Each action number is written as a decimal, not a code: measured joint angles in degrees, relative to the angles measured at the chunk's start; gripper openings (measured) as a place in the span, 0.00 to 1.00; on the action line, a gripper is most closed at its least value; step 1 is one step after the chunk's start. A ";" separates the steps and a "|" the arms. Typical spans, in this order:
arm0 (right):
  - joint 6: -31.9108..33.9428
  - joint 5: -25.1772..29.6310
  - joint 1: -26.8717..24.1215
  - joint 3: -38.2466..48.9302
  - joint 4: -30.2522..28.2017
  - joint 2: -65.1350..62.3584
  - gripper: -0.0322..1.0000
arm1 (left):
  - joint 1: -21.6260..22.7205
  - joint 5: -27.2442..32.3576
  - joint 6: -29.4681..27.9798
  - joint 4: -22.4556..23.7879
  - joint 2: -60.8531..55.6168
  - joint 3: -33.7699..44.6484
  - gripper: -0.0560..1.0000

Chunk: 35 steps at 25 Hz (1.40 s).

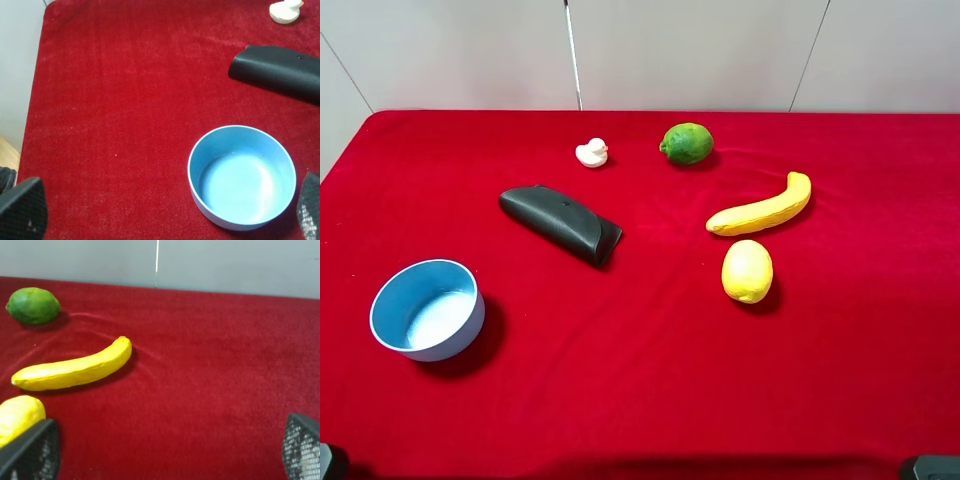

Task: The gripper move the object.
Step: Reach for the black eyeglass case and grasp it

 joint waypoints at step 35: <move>0.00 0.00 0.00 0.00 0.00 0.00 0.70 | 0.00 0.00 0.00 0.00 0.00 0.00 0.99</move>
